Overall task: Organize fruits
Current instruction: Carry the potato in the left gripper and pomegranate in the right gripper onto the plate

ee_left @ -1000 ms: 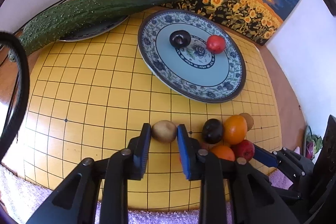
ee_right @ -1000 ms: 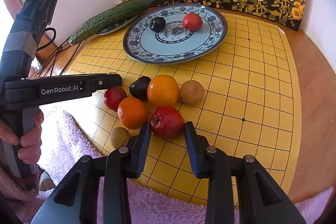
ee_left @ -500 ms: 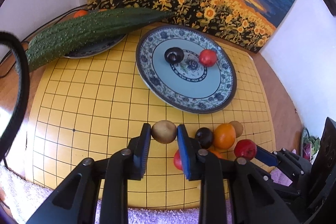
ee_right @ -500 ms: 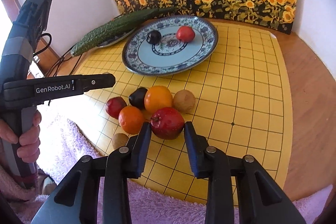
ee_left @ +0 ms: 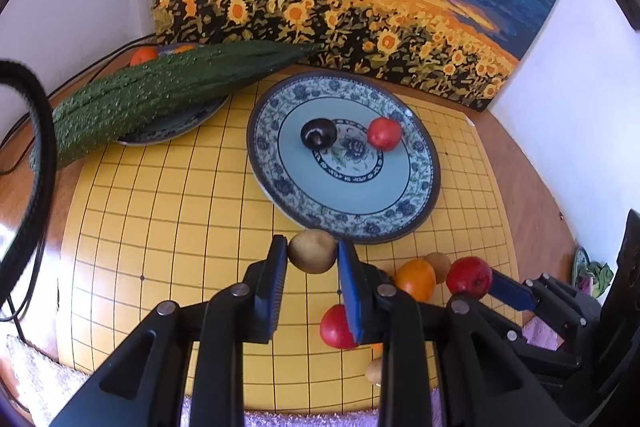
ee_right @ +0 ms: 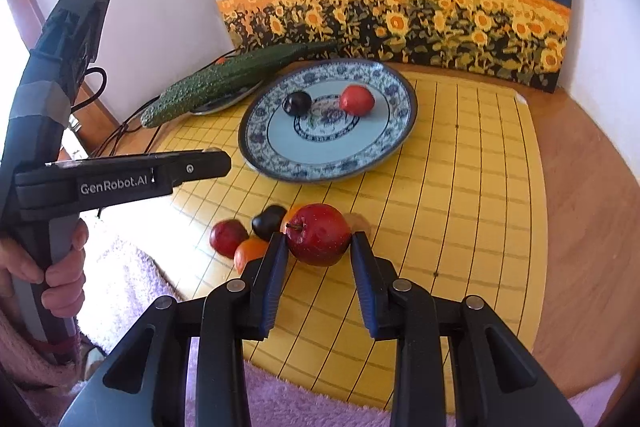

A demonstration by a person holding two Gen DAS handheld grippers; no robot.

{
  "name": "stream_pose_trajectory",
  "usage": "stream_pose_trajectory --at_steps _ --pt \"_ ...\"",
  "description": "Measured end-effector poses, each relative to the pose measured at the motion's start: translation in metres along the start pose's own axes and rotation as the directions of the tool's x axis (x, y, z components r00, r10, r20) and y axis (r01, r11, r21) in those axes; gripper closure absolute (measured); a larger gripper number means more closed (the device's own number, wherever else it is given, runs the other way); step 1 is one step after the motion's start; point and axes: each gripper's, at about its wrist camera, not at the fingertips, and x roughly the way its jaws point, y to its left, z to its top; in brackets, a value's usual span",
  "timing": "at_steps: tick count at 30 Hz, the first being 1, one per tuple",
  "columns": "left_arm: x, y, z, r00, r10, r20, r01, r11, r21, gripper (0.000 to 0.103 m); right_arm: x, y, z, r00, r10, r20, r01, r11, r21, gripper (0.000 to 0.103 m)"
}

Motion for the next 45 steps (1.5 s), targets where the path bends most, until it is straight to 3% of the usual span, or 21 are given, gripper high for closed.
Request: stream_pose_trajectory --at_steps 12,28,45 --pt "0.014 -0.003 0.021 1.0 0.016 0.006 -0.017 1.0 0.018 0.076 0.011 -0.007 0.034 0.999 -0.009 0.038 0.01 1.0 -0.026 0.069" --pt "0.052 -0.006 0.039 0.999 0.034 -0.029 -0.033 0.999 0.027 0.077 0.054 -0.018 0.057 1.0 -0.028 -0.012 0.027 0.999 -0.025 0.069" --pt "0.068 -0.006 0.055 0.998 0.054 -0.015 -0.054 0.998 0.027 0.076 0.084 -0.031 0.071 0.998 -0.058 -0.032 0.058 0.998 -0.008 0.069"
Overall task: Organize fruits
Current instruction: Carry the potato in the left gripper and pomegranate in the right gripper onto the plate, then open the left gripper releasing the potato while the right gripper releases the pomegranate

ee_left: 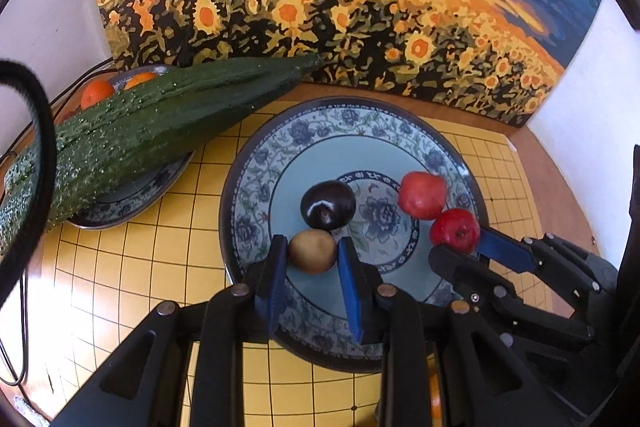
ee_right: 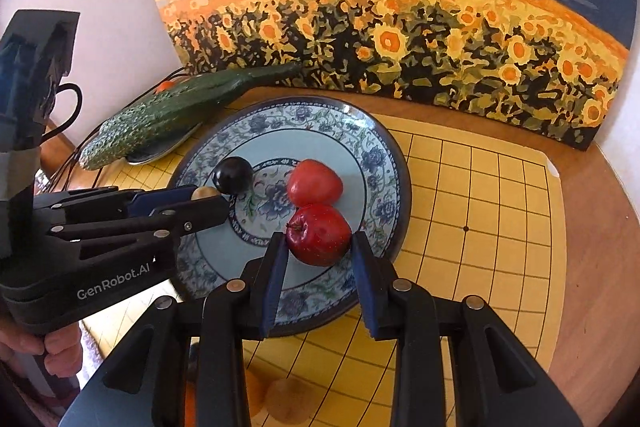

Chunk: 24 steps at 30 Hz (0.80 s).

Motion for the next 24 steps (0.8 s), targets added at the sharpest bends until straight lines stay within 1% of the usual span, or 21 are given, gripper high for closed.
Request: stream_pose_trajectory --at_steps 18,20,22,23,24 --pt "0.0026 -0.0028 0.0022 1.0 0.013 0.011 -0.013 1.0 0.021 0.076 0.0064 0.0004 0.006 1.0 -0.008 0.013 0.009 1.0 -0.001 0.069" --pt "0.0028 -0.005 0.0014 1.0 0.013 0.009 -0.014 1.0 0.026 0.076 0.0057 -0.0005 0.0053 1.0 -0.005 0.015 0.005 1.0 0.004 0.069" --pt "0.0023 -0.0061 0.0006 1.0 0.009 0.007 -0.009 1.0 0.03 0.072 0.0043 -0.0018 0.0042 1.0 0.0 0.017 -0.001 1.0 0.01 0.069" --pt "0.0013 -0.0067 -0.0005 1.0 0.008 0.005 -0.008 1.0 0.027 0.071 0.0035 -0.0023 0.0038 1.0 0.006 0.02 -0.006 1.0 0.013 0.065" --pt "0.0009 -0.006 -0.0009 1.0 0.002 0.002 -0.002 1.0 0.026 0.07 0.0011 -0.0025 0.0028 1.0 0.011 0.025 -0.011 1.0 0.015 0.057"
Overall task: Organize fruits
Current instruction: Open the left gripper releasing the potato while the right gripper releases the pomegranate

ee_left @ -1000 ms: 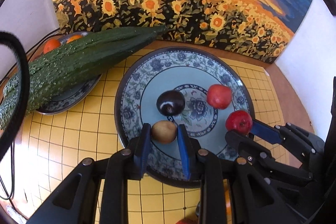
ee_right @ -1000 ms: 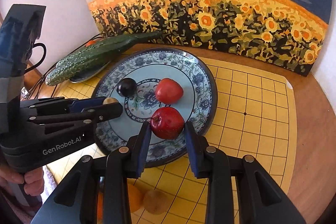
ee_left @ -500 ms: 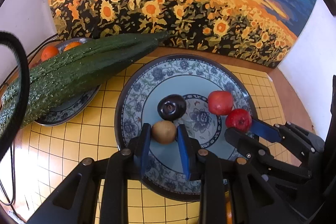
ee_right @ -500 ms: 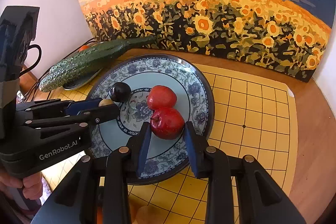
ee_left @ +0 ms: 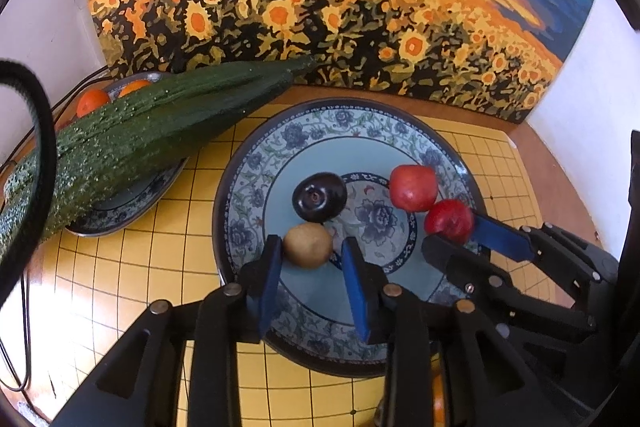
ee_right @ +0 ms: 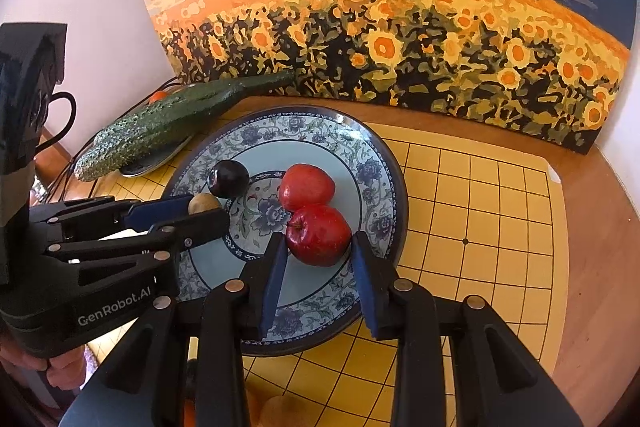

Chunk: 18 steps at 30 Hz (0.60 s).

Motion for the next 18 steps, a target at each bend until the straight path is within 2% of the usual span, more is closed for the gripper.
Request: stream_pose_trajectory --at_steps 3,18 --pt "-0.002 0.003 -0.002 1.0 -0.014 -0.009 0.014 1.0 -0.011 0.069 -0.007 0.0 -0.002 1.0 -0.007 0.009 0.007 1.0 -0.005 0.051" --pt "-0.036 0.013 -0.017 1.0 -0.028 0.004 0.028 0.999 -0.041 0.065 -0.046 0.003 -0.018 1.0 0.011 0.016 -0.011 1.0 0.02 0.051"
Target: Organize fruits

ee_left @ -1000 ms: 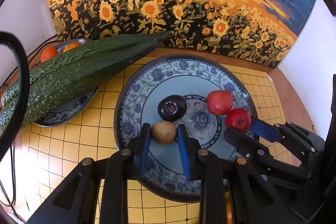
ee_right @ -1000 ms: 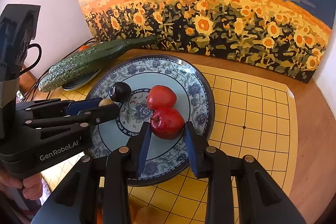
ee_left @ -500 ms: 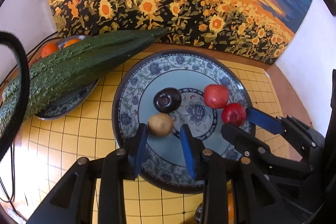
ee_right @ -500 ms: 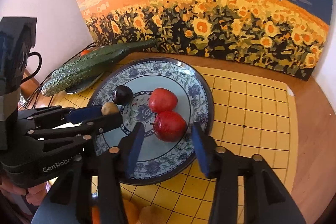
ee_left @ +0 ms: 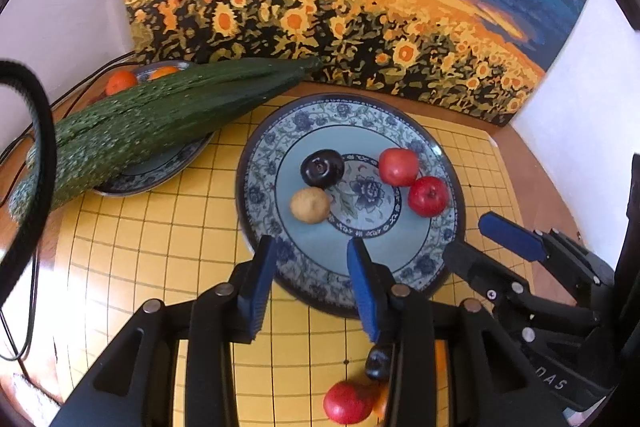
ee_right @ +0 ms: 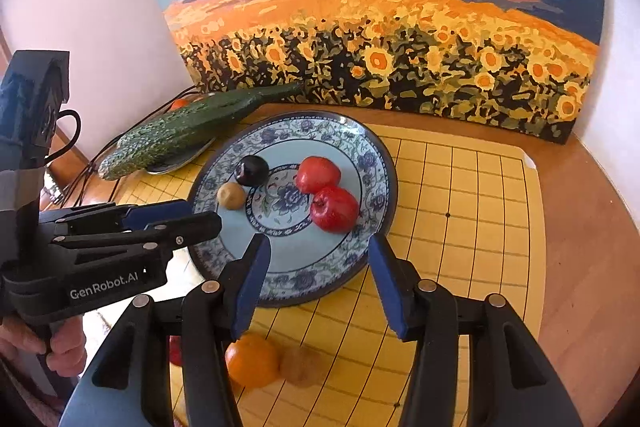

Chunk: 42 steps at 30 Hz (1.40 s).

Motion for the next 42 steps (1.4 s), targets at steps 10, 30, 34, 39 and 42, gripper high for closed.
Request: stream_pose_trajectory --at_steps 10,30,34,39,42 --pt "-0.017 0.011 -0.017 1.0 0.012 -0.001 -0.012 0.999 -0.035 0.065 -0.015 0.009 -0.015 1.0 -0.003 -0.019 0.003 1.0 -0.004 0.05" --pt "-0.034 0.009 -0.05 0.999 -0.018 -0.032 0.017 0.999 -0.027 0.065 -0.037 0.012 -0.039 0.999 -0.036 -0.038 0.036 0.999 -0.001 0.05" --pt "-0.035 0.005 -0.058 0.998 -0.037 -0.045 0.037 0.999 -0.018 0.065 -0.039 0.013 -0.043 0.999 -0.033 -0.04 0.033 0.999 0.001 0.05" --pt "-0.034 -0.002 -0.068 0.997 -0.054 -0.058 0.055 0.999 0.0 0.065 -0.039 0.014 -0.047 0.998 -0.029 -0.048 0.029 1.0 0.001 0.05" --pt "-0.031 -0.006 -0.071 0.996 -0.058 -0.069 0.059 0.998 0.011 0.064 -0.039 0.015 -0.05 0.998 -0.026 -0.054 0.026 1.0 0.001 0.05"
